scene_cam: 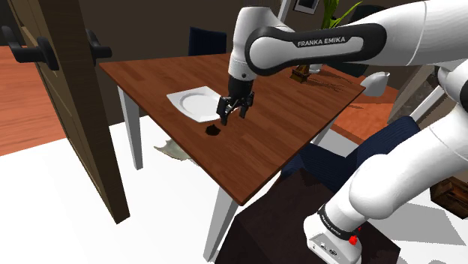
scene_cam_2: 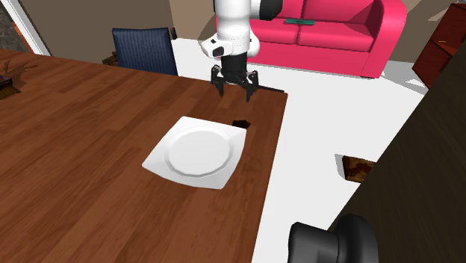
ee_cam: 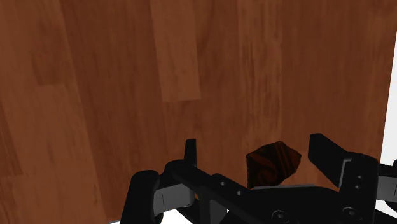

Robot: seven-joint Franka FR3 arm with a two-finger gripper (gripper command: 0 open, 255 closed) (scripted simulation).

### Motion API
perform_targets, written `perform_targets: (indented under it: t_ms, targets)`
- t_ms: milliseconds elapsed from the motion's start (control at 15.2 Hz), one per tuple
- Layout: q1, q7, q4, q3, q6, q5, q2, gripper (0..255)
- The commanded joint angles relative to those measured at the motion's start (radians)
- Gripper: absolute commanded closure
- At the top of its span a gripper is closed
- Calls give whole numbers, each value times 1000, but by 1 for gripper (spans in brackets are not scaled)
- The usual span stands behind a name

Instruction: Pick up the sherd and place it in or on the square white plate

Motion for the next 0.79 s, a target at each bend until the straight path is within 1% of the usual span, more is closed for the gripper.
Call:
perform_targets:
  t_ms: [0, 198, 726]
  targets:
    - [6, 34, 60, 23, 20, -25, 79, 0]
    - [20, 83, 148, 50, 40, -69, 189, 0]
    - [23, 91, 74, 51, 140, -79, 216, 0]
